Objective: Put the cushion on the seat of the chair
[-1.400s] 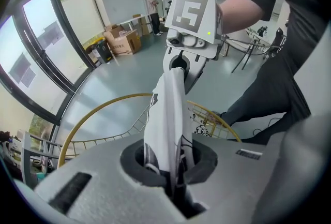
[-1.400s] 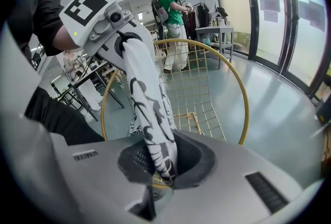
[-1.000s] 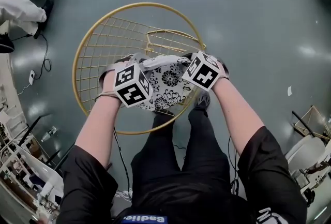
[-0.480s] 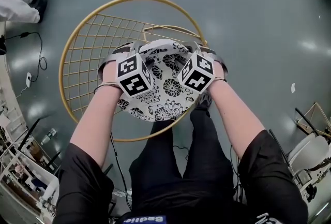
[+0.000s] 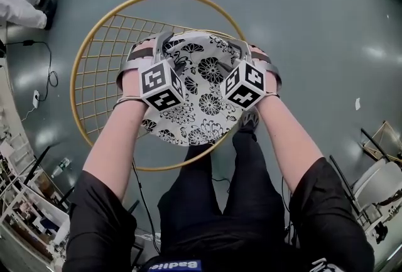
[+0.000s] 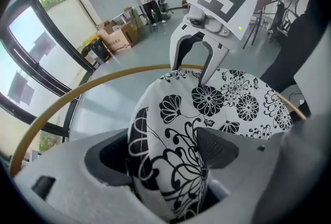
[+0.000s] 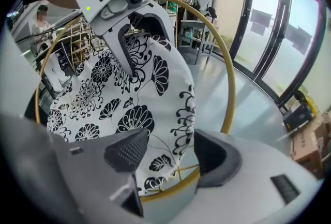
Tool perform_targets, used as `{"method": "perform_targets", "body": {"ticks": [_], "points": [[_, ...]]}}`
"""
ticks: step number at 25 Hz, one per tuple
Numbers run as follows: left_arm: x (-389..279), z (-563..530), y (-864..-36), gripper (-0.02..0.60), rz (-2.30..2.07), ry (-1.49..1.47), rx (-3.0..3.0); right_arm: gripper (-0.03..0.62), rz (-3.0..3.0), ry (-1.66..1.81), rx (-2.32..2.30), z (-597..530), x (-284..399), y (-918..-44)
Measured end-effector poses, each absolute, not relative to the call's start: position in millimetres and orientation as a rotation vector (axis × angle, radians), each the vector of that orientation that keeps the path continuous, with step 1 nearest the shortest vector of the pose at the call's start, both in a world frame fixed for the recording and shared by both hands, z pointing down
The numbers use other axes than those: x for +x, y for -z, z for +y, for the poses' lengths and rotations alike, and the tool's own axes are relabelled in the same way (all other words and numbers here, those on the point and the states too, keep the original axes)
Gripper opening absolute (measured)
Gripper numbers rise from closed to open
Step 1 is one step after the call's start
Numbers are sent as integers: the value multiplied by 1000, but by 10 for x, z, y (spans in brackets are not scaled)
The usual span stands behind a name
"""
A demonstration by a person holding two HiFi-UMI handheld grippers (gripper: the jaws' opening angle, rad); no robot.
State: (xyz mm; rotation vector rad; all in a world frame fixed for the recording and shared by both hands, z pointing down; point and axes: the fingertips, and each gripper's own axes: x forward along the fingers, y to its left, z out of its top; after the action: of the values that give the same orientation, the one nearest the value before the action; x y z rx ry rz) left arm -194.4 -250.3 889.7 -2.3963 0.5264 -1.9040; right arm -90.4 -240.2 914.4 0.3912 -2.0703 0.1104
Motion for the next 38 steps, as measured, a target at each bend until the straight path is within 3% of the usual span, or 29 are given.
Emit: {"method": "perform_targets", "body": {"ticks": [10,18,26,29,33,38], "points": [[-1762,-2319,-8167,379,576,1844,-2419,261,-2010,-140,412,-1990,-405,-8551],[-1159,-1369,-7408,379,644,1768,-2629,259,-2048,-199,384,-1299,-353,-7586],[-990,-914,-6363,377,843,1607,-2714,258,-2123,-89,354,-971,-488,-6529],[-952,-786,-5940,372,908,1527,-2733,210,-2178,-66,361,-845,-489,-6101],[-882,-687,-5470,288,976,1399,-2763,130,-2234,-9,380,-794,-477,-5605],[-710,-596,-4957,136,999,1225,-2802,83,-2335,-3,444,-784,-518,-4967]]}}
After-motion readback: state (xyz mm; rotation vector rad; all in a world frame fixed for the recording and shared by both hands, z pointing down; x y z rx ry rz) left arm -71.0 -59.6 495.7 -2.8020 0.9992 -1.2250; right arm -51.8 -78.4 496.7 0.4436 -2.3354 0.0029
